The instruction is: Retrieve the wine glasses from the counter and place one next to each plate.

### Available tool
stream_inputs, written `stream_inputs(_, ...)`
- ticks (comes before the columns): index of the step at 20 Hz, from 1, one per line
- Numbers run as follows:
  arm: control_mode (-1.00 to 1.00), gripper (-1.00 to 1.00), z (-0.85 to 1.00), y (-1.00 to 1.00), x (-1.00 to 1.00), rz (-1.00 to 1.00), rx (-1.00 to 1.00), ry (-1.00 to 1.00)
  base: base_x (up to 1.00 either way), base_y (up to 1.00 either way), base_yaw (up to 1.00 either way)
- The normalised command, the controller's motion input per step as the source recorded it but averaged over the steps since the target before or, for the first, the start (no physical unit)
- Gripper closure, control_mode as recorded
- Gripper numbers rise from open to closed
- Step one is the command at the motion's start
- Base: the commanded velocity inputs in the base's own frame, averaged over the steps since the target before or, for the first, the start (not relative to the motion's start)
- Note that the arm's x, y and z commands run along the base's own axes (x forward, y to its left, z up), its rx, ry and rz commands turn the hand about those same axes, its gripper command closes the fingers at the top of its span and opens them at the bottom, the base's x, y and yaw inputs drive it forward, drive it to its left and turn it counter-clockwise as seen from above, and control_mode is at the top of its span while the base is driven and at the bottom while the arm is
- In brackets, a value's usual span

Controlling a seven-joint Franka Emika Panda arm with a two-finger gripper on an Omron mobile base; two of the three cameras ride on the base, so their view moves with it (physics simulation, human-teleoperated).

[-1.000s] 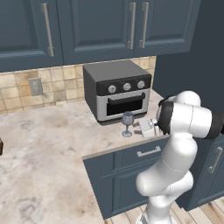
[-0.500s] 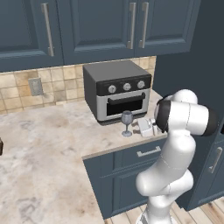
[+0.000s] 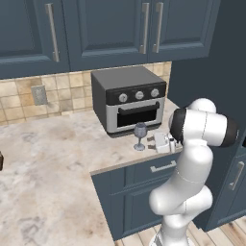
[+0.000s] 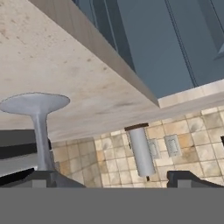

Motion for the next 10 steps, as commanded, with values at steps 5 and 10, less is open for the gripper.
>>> stream_inputs(5, -1.00, -1.00, -0.01, 0.00, 0.11, -0.07, 0.00, 0.00, 0.00, 0.00, 0.00)
stream_inputs(10, -1.00, -1.00, -0.11, 0.02, 0.05, -0.06, 0.00, 0.00, 0.00, 0.00, 0.00)
